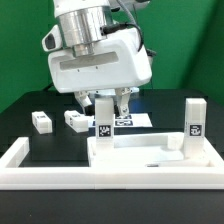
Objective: Assemble desk
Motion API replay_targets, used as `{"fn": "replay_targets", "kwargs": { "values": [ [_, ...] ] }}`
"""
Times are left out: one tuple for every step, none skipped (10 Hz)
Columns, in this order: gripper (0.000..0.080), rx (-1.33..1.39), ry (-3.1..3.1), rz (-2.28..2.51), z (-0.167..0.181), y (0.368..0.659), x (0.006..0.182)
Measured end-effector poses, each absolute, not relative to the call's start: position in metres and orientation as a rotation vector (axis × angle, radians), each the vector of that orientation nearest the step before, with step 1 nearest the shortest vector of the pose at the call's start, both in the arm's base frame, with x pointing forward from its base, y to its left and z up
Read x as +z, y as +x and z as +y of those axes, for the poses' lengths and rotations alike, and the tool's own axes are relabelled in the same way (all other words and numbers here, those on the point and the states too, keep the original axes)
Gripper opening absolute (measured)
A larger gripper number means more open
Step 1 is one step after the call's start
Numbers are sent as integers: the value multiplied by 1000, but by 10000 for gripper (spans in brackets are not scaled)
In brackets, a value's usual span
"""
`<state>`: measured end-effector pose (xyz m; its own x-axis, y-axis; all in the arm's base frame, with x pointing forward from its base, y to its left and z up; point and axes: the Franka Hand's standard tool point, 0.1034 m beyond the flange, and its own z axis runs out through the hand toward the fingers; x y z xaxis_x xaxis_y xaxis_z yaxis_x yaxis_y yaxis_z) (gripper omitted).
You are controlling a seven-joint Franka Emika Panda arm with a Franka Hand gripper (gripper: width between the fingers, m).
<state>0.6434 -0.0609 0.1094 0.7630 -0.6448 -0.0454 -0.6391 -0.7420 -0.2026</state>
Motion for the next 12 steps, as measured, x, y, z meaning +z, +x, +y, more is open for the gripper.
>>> {"fn": "replay_targets", "kwargs": {
  "values": [
    [648,-52,-2819,851,-61,643,109],
    [649,-47,-2930,560,-59,641,109],
    [649,-69,-3002,138,-59,642,109],
    [649,-80,-3002,79,-61,642,109],
    [649,-74,-2997,155,-60,642,109],
    [533,-74,-2997,151,-60,642,109],
    [533,-65,-2982,286,-59,642,109],
    [350,-60,-2974,362,-59,642,109],
    [304,-50,-2959,485,-63,641,108],
    [304,-43,-2941,583,-63,641,108],
    [301,-62,-2910,726,-65,643,107],
    [300,-56,-2841,956,-64,644,107]
  ]
}}
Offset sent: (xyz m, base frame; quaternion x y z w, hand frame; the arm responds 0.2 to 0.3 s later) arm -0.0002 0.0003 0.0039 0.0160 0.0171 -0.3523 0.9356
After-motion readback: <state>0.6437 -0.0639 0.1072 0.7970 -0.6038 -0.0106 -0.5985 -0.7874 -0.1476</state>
